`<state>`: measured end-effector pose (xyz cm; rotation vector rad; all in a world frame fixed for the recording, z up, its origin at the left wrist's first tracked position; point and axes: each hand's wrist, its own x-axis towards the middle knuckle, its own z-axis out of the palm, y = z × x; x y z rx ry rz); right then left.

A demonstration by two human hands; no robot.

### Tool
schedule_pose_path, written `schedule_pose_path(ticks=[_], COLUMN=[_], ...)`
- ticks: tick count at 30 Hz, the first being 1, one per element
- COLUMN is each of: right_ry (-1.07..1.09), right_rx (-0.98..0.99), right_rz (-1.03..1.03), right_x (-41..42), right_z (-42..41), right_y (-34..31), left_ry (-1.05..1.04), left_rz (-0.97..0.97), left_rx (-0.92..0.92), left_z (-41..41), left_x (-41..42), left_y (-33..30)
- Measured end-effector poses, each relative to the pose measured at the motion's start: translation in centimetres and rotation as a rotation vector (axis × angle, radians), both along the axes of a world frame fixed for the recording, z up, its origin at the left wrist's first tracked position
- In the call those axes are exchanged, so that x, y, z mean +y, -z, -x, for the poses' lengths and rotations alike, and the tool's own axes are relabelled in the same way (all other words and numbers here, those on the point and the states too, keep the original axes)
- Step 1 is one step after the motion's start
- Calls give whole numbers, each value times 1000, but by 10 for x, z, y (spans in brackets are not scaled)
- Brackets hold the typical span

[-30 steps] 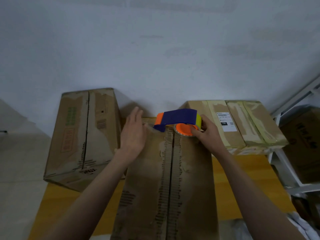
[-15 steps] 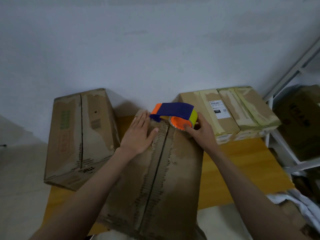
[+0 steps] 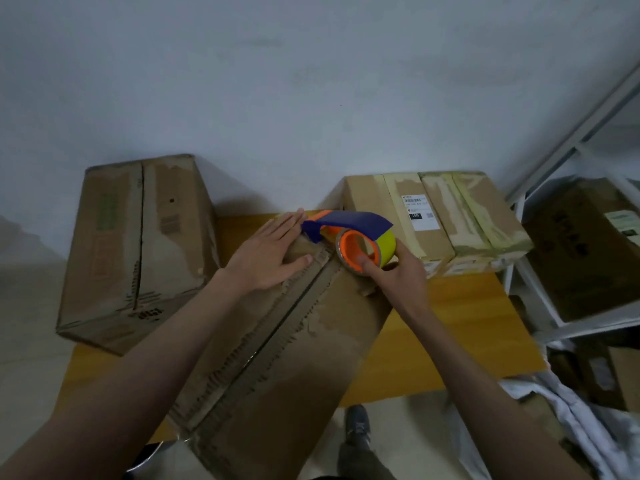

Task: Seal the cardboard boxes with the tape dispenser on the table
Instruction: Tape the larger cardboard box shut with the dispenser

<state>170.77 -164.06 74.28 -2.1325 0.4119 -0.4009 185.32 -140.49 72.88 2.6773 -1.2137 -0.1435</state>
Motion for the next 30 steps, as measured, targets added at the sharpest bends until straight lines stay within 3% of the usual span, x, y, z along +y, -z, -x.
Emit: schedule_pose_path(ticks=[20, 26, 30], right_ry=[-130, -26, -9], right_rx=[-50, -177, -140], right_rz=[144, -9, -18], right_x=[-38, -49, -57], right_z=[31, 71, 91], right_y=[-7, -24, -25], left_ry=[2, -5, 21], left_rz=[-23, -65, -57], left_rx=[22, 31, 7], left_z=[15, 12, 13], left_x=[-16, -18, -24], left_y=[-6, -8, -6])
